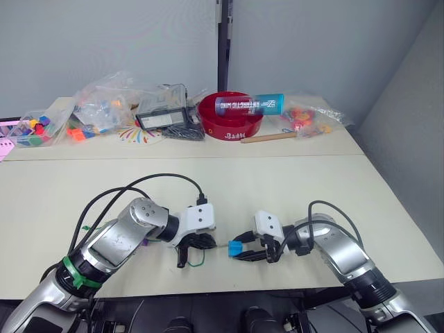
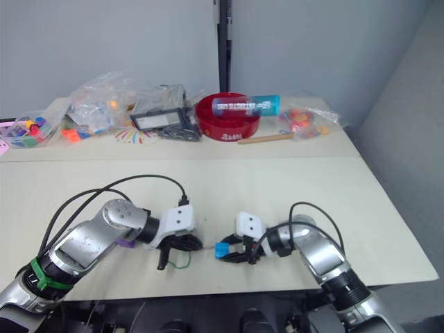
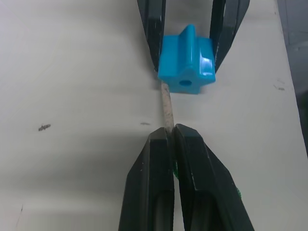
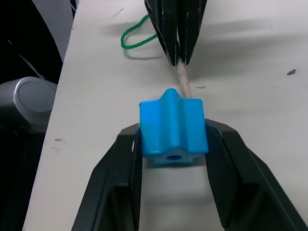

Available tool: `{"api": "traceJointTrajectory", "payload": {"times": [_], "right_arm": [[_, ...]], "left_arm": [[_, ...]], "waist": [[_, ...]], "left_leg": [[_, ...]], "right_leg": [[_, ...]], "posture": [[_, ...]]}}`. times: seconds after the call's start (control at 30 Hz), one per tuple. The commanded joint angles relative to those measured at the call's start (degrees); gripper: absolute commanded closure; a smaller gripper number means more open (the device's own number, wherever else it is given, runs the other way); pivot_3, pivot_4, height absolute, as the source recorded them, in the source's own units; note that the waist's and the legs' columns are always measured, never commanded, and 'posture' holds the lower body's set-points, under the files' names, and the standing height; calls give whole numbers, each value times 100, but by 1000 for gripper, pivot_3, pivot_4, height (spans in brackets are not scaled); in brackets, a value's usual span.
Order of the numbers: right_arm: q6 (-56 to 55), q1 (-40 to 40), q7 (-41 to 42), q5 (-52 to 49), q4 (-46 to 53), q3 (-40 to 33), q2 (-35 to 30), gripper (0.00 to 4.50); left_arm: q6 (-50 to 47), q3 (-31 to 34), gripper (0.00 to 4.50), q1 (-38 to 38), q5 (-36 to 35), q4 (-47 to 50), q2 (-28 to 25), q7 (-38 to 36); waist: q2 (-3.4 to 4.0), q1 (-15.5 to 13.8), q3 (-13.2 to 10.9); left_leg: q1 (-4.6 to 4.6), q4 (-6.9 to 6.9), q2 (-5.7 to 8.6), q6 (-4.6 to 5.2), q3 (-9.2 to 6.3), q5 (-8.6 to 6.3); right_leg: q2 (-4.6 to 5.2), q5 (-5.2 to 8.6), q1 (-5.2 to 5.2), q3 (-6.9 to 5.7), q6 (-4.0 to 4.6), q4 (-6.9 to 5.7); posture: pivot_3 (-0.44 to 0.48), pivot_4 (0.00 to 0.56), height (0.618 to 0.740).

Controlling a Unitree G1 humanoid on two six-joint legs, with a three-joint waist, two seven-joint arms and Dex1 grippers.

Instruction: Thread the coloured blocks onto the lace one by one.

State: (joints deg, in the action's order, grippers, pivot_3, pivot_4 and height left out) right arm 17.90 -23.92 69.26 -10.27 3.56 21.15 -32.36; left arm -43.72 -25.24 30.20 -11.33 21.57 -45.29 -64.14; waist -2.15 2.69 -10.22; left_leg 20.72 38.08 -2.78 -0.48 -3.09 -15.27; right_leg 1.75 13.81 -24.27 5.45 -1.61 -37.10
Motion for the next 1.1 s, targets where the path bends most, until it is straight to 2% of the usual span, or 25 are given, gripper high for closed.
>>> {"api": "traceJointTrajectory", "payload": {"times": [0.03,0.2,0.53,1.1], "right_arm": [[-17,-11,-22,83,-130,-32,-82,3167],[-45,-20,-15,102,-174,-27,-79,3167],[-6,-28,-19,107,-148,18,-47,3167],[49,-17,-45,122,-138,40,-37,3167]], "left_arm": [[116,81,4500,-105,-124,194,-90,-152],[151,174,4500,-210,-91,196,-187,-194],[103,226,4500,-126,-122,221,-4,-95],[83,334,4500,-125,-155,303,16,-16]], "waist": [[0,-4,0],[0,-9,0],[0,-9,0],[0,-9,0]], "left_leg": [[0,0,0,0,0,0],[0,1,0,0,0,0],[0,2,0,0,1,0],[0,2,0,0,1,0]], "right_leg": [[0,0,0,0,0,0],[0,0,0,-1,0,0],[0,0,1,0,0,-1],[0,0,1,0,0,-1]], "posture": [[0,150,731],[0,150,731],[0,150,731],[0,150,731]]}}
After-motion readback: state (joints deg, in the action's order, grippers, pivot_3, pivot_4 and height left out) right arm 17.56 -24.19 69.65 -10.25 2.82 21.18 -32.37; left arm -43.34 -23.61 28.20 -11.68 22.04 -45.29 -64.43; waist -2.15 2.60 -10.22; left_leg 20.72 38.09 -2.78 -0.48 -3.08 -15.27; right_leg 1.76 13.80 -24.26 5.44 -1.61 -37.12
